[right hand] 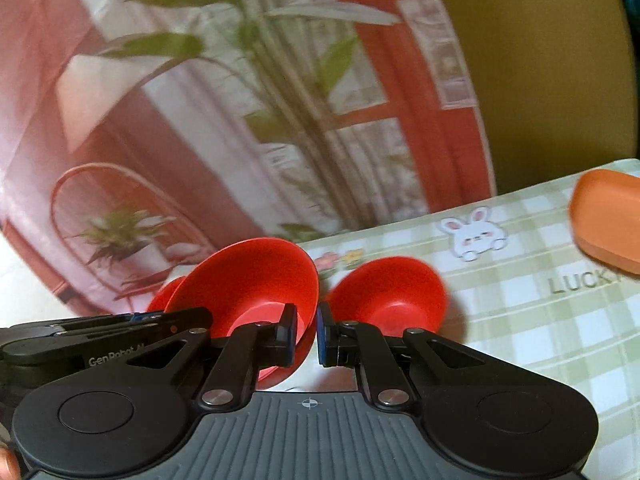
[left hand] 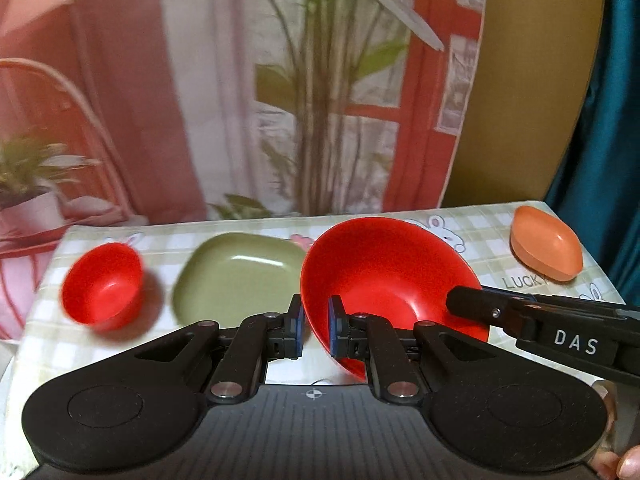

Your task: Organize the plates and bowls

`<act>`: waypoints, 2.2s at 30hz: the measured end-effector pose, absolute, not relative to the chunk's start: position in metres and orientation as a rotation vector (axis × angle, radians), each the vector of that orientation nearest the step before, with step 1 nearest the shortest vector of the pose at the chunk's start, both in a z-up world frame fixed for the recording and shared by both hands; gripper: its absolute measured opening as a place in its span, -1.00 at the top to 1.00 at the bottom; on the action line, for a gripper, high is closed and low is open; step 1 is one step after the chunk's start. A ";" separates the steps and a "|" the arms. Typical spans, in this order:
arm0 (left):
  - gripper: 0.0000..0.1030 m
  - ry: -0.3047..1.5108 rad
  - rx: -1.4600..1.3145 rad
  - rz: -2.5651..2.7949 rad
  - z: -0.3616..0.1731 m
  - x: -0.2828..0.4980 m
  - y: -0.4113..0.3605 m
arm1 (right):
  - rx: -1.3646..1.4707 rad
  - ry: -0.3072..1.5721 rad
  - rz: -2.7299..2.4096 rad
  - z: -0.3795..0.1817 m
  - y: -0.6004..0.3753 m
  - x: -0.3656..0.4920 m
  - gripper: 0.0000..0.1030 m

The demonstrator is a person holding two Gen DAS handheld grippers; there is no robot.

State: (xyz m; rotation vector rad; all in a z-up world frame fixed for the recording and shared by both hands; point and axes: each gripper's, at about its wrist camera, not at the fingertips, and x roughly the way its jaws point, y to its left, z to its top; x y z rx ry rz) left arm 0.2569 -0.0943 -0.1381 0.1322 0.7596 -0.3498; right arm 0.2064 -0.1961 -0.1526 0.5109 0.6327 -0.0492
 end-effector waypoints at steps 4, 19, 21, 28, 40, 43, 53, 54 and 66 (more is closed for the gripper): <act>0.75 0.789 0.143 -0.384 -0.152 0.277 -0.112 | 0.515 0.642 -0.093 -0.162 -0.215 0.212 0.81; 0.75 0.859 0.182 -0.421 -0.189 0.313 -0.144 | 0.531 0.699 -0.161 -0.195 -0.250 0.235 0.82; 0.74 0.869 0.182 -0.423 -0.191 0.315 -0.144 | 0.525 0.706 -0.166 -0.198 -0.251 0.237 0.82; 0.74 0.868 0.199 -0.420 -0.195 0.319 -0.149 | 0.507 0.718 -0.178 -0.203 -0.253 0.240 0.82; 0.71 0.882 0.222 -0.445 -0.198 0.320 -0.154 | 0.481 0.739 -0.194 -0.205 -0.254 0.241 0.80; 0.61 0.911 0.198 -0.452 -0.197 0.322 -0.152 | 0.471 0.751 -0.211 -0.203 -0.253 0.241 0.77; 0.23 0.887 0.057 -0.424 -0.175 0.318 -0.115 | 0.441 0.718 -0.196 -0.177 -0.239 0.235 0.67; 0.23 0.880 0.044 -0.417 -0.171 0.319 -0.107 | 0.439 0.714 -0.185 -0.173 -0.236 0.236 0.66; 0.23 0.743 -0.094 -0.106 -0.112 0.317 0.066 | 0.349 0.691 0.004 -0.136 -0.164 0.275 0.46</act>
